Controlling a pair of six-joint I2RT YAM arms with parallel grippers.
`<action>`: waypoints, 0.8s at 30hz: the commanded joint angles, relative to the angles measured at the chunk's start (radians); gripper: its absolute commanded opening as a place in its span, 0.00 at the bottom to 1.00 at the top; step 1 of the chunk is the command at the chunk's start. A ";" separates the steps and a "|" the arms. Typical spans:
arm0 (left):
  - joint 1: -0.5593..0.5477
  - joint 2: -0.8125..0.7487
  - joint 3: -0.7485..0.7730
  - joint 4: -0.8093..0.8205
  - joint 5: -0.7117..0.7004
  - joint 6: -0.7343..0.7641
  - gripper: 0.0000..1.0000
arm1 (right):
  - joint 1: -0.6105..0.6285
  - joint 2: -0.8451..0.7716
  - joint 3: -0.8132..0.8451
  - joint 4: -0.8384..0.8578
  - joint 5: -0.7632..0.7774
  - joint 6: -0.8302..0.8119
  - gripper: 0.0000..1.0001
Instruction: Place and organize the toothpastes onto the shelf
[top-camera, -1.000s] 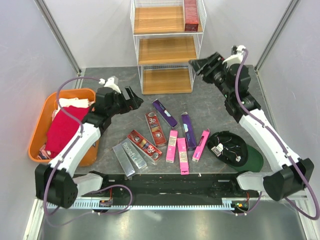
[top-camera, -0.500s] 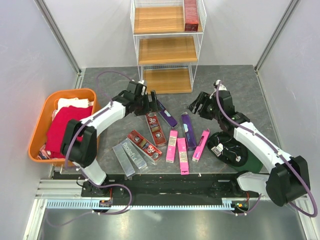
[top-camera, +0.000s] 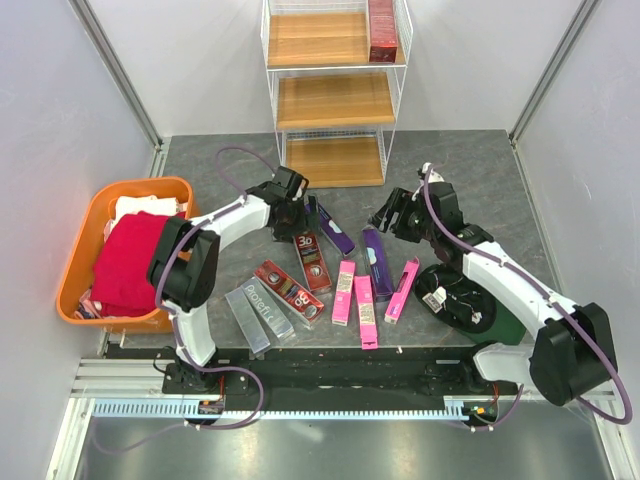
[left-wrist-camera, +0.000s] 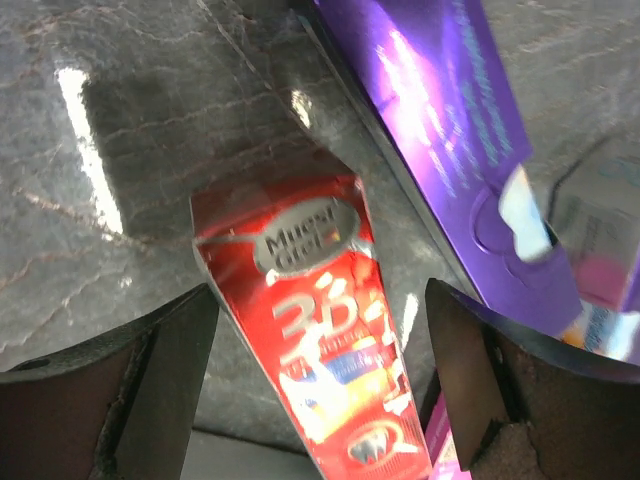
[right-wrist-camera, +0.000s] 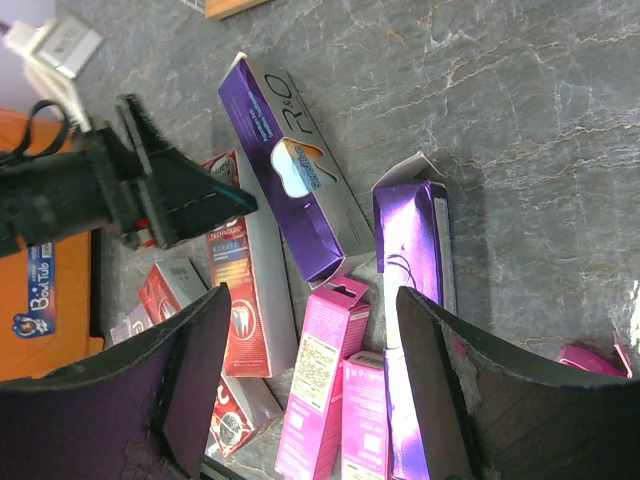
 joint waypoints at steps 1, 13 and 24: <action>-0.011 0.075 0.050 -0.013 0.002 0.001 0.88 | 0.013 0.012 0.022 0.016 -0.010 -0.028 0.76; -0.017 0.071 0.041 0.008 -0.015 0.005 0.57 | 0.092 0.023 0.086 -0.017 0.029 -0.077 0.76; 0.099 -0.292 -0.174 0.292 0.123 -0.138 0.57 | 0.203 0.001 0.136 0.006 0.073 -0.082 0.76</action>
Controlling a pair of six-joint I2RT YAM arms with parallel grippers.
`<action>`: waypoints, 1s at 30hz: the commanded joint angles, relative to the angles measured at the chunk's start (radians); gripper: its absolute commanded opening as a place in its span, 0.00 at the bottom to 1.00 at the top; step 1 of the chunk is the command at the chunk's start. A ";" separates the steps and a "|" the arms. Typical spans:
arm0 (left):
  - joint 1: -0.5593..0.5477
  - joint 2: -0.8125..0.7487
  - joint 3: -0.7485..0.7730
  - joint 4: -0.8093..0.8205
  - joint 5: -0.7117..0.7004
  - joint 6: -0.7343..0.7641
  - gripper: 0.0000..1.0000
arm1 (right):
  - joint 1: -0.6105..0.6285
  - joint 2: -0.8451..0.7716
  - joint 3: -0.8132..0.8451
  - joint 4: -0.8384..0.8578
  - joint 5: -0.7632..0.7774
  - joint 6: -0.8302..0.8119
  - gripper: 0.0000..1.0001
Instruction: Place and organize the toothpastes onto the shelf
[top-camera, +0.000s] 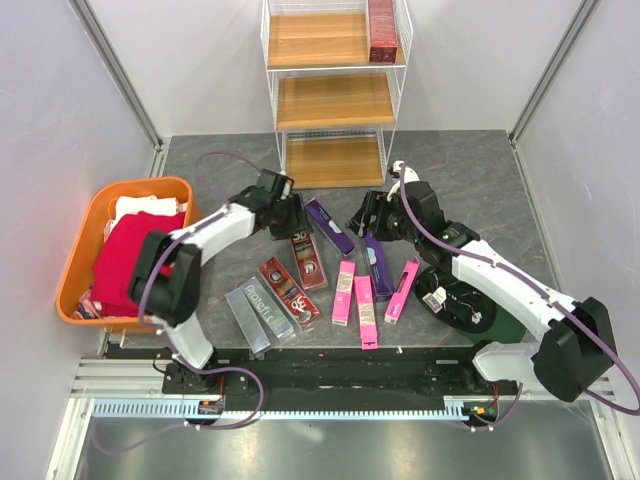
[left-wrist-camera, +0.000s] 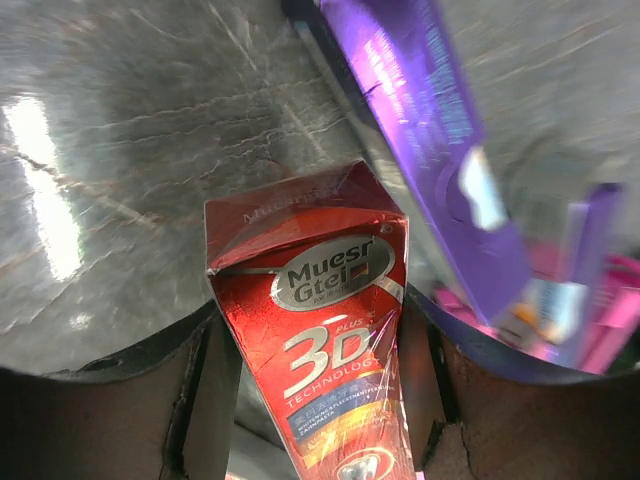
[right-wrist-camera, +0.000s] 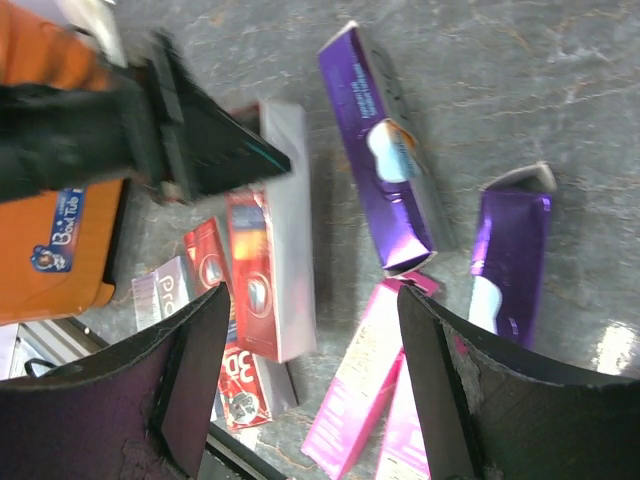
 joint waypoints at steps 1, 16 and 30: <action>0.072 -0.214 -0.109 0.242 0.091 -0.145 0.57 | 0.046 -0.027 0.046 0.038 0.047 -0.013 0.76; 0.262 -0.479 -0.352 0.614 0.278 -0.478 0.57 | 0.286 -0.046 0.002 0.191 0.107 0.008 0.77; 0.266 -0.507 -0.372 0.675 0.354 -0.529 0.57 | 0.335 0.054 0.028 0.153 0.297 0.001 0.84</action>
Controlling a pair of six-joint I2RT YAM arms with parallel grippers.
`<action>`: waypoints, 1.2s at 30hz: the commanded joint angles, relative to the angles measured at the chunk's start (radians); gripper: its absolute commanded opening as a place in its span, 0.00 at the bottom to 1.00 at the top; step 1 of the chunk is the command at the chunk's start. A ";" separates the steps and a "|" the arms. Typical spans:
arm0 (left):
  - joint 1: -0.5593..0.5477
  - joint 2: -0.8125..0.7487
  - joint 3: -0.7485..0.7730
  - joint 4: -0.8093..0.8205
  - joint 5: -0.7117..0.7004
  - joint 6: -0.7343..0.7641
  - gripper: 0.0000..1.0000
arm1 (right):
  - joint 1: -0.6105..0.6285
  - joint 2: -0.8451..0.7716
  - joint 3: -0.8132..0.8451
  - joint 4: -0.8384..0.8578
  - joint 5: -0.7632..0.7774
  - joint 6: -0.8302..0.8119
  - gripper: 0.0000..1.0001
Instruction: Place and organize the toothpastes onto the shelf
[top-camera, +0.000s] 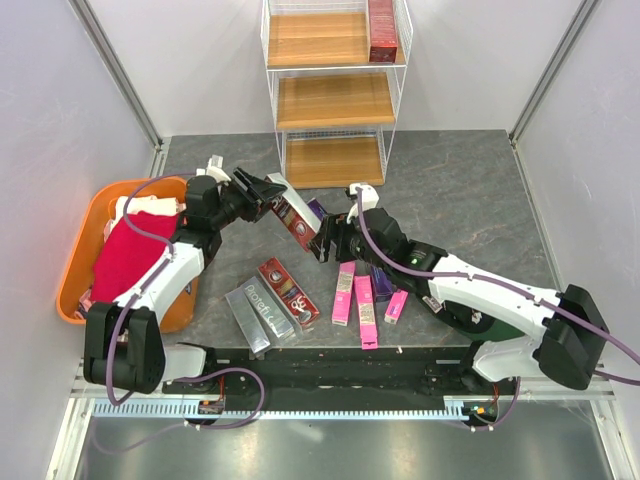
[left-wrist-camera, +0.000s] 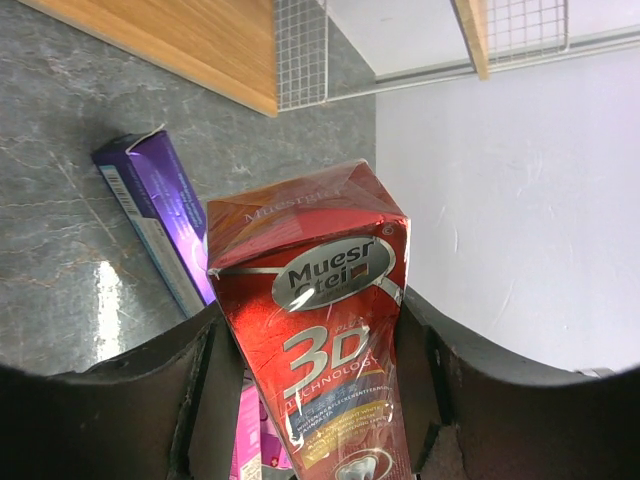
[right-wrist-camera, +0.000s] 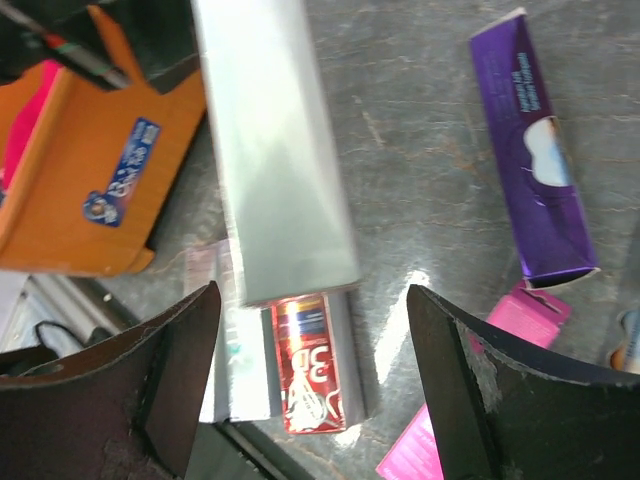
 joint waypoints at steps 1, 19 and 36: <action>0.005 -0.042 0.002 0.096 0.061 -0.059 0.57 | 0.002 0.020 0.021 0.012 0.088 -0.005 0.84; 0.014 -0.030 0.009 0.120 0.122 -0.073 0.70 | 0.003 0.039 0.043 0.148 -0.034 -0.029 0.30; 0.026 -0.139 0.275 -0.443 -0.160 0.372 1.00 | -0.218 0.013 0.126 0.202 -0.272 0.195 0.21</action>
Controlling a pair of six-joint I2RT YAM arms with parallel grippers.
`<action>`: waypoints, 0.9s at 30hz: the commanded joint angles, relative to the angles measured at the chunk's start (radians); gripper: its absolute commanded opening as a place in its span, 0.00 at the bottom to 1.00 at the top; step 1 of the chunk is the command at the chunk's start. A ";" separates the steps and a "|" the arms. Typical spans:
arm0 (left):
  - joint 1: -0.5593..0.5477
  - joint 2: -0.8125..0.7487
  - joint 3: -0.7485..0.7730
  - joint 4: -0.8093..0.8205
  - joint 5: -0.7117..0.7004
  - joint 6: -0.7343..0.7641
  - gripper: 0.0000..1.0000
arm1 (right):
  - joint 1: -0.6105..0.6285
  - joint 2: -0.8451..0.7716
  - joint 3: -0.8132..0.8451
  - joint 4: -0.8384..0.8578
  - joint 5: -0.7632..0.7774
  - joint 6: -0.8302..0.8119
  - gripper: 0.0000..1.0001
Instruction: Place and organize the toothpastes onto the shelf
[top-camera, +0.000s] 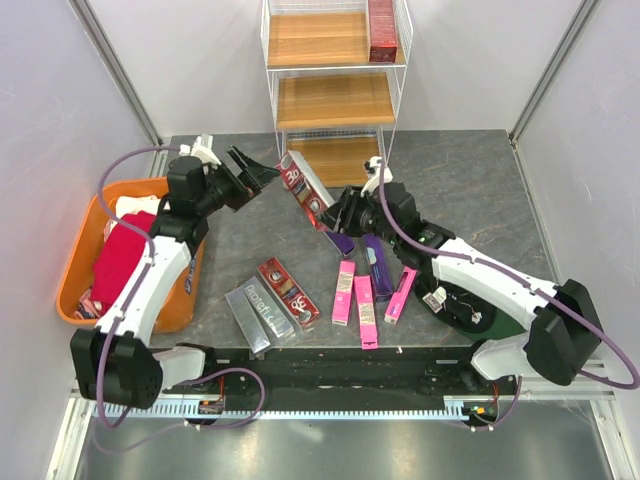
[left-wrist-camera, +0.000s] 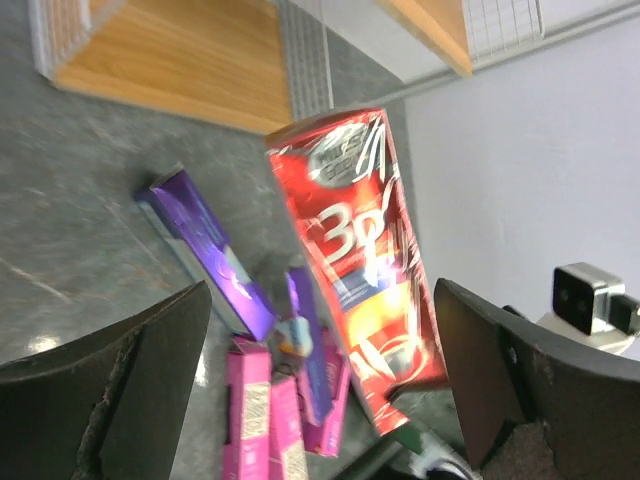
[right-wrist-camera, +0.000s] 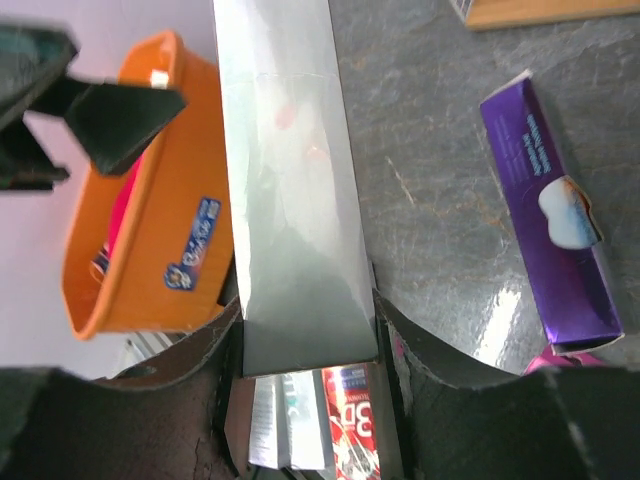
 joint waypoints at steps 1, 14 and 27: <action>0.005 -0.085 0.075 -0.163 -0.161 0.182 1.00 | -0.067 -0.037 0.101 0.129 -0.108 0.088 0.20; 0.005 -0.084 0.055 -0.203 -0.232 0.239 1.00 | -0.160 0.164 0.535 0.149 -0.221 0.124 0.19; 0.005 -0.098 0.032 -0.205 -0.227 0.254 1.00 | -0.341 0.448 0.939 0.147 -0.137 0.392 0.18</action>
